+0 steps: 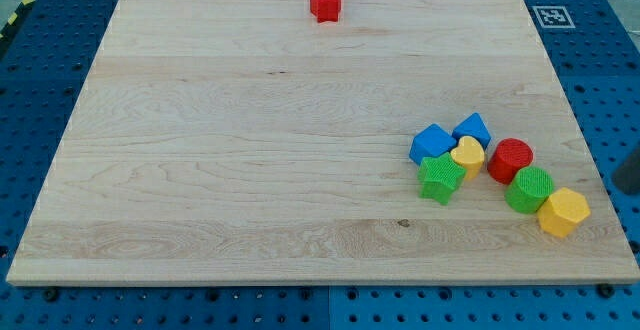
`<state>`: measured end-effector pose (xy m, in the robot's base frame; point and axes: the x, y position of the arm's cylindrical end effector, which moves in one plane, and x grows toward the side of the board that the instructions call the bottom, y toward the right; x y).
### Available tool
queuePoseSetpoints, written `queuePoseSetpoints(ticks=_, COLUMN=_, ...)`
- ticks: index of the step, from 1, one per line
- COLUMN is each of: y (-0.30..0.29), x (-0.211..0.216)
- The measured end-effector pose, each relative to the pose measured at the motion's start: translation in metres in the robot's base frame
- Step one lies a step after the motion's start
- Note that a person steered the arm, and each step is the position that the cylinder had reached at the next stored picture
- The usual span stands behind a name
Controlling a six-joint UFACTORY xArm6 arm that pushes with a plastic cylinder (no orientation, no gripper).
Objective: Slide the yellow hexagon towards the bottom center
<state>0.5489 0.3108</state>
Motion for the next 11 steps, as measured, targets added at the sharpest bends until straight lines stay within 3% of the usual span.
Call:
queuePoseSetpoints(ticks=2, y=-0.026, x=0.008)
queuePoseSetpoints(ticks=4, y=-0.106, x=0.031)
queuePoseSetpoints(ticks=7, y=-0.066, x=0.056)
queuePoseSetpoints(ticks=11, y=-0.154, x=0.069)
